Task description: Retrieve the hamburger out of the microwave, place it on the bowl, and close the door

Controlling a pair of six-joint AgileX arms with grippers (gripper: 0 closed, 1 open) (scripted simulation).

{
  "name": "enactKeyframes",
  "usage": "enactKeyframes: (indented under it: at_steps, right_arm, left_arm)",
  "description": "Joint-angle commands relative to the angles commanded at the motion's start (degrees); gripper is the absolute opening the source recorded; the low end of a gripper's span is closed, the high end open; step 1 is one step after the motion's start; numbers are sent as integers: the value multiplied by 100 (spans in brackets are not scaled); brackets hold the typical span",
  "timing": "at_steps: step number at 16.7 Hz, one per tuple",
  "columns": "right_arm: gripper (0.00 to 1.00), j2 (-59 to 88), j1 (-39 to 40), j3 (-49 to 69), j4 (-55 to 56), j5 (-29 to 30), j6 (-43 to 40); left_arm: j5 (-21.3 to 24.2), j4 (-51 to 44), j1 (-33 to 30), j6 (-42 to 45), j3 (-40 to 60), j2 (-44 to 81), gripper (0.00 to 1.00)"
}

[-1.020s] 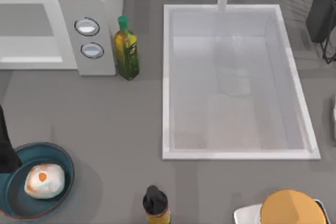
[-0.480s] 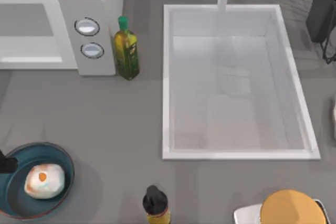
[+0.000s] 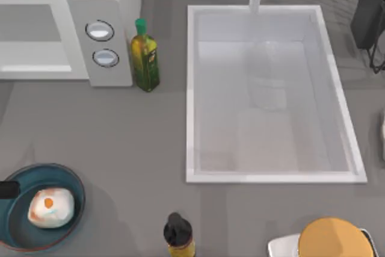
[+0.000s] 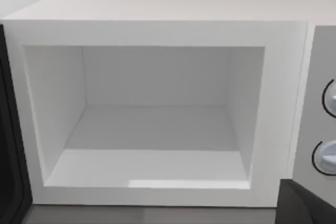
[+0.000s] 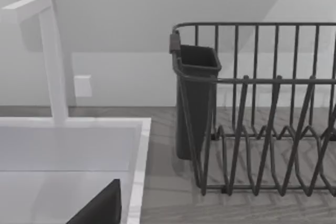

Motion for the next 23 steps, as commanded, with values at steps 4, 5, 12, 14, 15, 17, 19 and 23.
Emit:
enactKeyframes:
  at_steps: [4, 5, 12, 14, 15, 17, 19, 23]
  right_arm:
    - [100, 0, 0, 0, 0, 0, 0]
    - [100, 0, 0, 0, 0, 0, 0]
    - [100, 0, 0, 0, 0, 0, 0]
    - [100, 0, 0, 0, 0, 0, 0]
    - [100, 0, 0, 0, 0, 0, 0]
    - [100, 0, 0, 0, 0, 0, 0]
    - [100, 0, 0, 0, 0, 0, 0]
    - [100, 0, 0, 0, 0, 0, 0]
  left_arm:
    - [0, 0, 0, 0, 0, 0, 0]
    - [0, 0, 0, 0, 0, 0, 0]
    - [-536, 580, -536, 6, -142, 435, 0]
    - [-734, 793, -735, 8, -194, 594, 0]
    - [-762, 821, -763, 9, -202, 618, 0]
    - [-762, 821, -763, 9, -202, 618, 0]
    - [-728, 794, -726, 5, -182, 590, 0]
    - [-51, 235, -49, -5, -25, 177, 0]
